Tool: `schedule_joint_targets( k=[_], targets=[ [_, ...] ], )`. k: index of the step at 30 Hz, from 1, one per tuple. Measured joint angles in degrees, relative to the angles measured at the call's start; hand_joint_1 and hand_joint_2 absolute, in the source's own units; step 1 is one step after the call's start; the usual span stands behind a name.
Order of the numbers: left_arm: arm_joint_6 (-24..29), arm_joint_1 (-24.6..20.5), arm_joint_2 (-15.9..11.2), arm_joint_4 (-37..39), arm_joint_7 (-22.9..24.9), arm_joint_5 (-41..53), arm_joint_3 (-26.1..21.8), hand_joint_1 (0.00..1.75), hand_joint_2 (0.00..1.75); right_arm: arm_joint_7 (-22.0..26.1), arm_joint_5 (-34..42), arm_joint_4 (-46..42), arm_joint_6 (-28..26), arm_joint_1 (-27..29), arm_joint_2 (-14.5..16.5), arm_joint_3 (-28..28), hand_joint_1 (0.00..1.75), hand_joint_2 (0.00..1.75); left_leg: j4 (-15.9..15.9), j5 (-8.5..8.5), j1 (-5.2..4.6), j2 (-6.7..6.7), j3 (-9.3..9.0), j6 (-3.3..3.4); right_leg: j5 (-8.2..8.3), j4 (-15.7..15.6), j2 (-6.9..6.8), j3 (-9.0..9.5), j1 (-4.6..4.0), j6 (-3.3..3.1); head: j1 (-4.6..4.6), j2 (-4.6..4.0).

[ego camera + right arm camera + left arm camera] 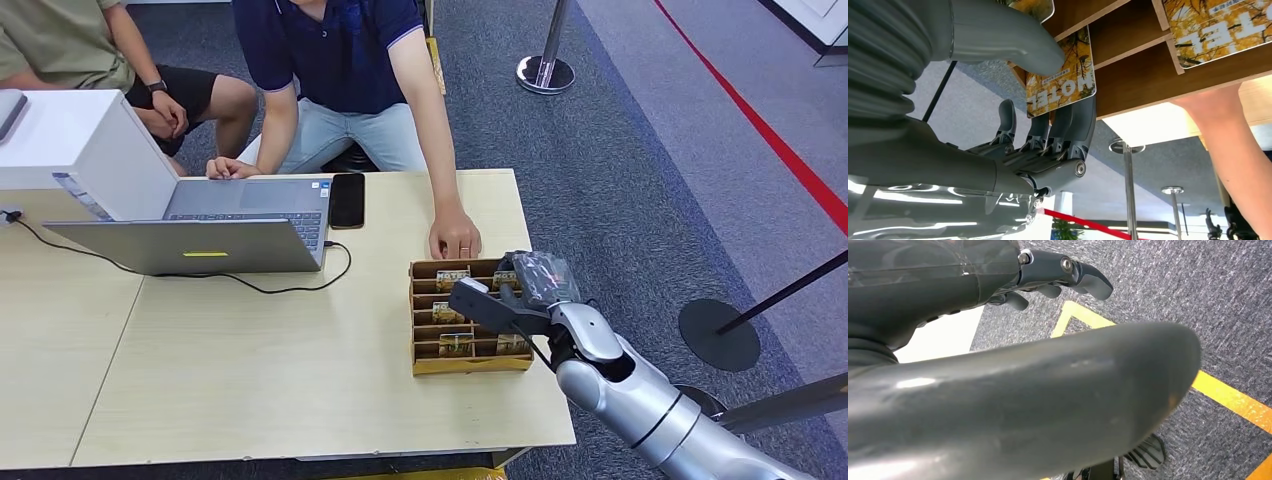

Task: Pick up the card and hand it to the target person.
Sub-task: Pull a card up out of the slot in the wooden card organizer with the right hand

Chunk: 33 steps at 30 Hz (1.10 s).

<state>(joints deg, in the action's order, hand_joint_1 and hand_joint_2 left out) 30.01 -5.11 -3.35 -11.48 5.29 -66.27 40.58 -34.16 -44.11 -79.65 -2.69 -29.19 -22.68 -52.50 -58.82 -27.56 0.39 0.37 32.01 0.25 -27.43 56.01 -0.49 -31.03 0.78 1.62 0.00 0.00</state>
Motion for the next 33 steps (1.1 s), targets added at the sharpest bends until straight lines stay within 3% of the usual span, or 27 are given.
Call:
schedule_joint_targets(
  k=[2, 5, 9, 19, 33],
  targets=[
    [-0.1, 0.0, -0.1, 0.0, -0.4, 0.0, 0.0, 0.0, 0.0, 0.0, 0.1, -0.1, 0.0, 0.1, -0.2, 0.0, 1.41, 1.75, 0.0, 0.0, 0.0, -0.02, -0.01, 0.0, 0.0, 0.0, -0.01, 0.01, 0.0, 0.0, 0.0, 0.0],
    [0.1, 0.0, -0.1, 0.0, -1.2, -0.1, -0.2, 0.0, 0.0, -0.1, 0.2, -0.4, 0.0, 0.3, -0.4, 0.2, 1.46, 1.75, 0.0, -0.01, 0.0, -0.03, -0.02, 0.0, -0.02, 0.0, -0.03, 0.02, 0.0, -0.01, 0.0, 0.0],
    [-0.1, 0.0, -0.2, 0.1, -1.8, -0.1, -0.1, 0.0, 1.75, -0.1, 0.4, -0.8, 0.0, 0.7, -0.7, 0.3, 1.45, 1.75, 0.0, -0.02, -0.01, -0.07, 0.01, 0.01, -0.04, 0.0, -0.07, 0.0, 0.01, 0.02, 0.0, 0.0],
    [1.1, -0.1, -0.2, 0.1, -2.9, -1.1, -0.9, 0.0, 1.75, 0.7, -0.6, -1.8, -1.5, 1.0, -0.9, 0.5, 1.45, 1.75, 0.0, -0.02, 0.0, -0.09, 0.0, 0.0, -0.05, 0.0, -0.1, 0.01, 0.0, 0.02, 0.0, 0.0],
    [-0.1, 0.0, 0.1, 0.0, -2.5, -1.1, 0.0, 0.0, 1.75, 8.5, -12.8, -14.3, -17.3, 2.0, -0.3, 4.8, 1.45, 1.75, -0.1, -0.05, -0.03, -0.05, 0.12, 0.0, -0.09, 0.2, -0.05, -0.14, 0.03, 0.01, 0.0, 0.0]
  ],
)
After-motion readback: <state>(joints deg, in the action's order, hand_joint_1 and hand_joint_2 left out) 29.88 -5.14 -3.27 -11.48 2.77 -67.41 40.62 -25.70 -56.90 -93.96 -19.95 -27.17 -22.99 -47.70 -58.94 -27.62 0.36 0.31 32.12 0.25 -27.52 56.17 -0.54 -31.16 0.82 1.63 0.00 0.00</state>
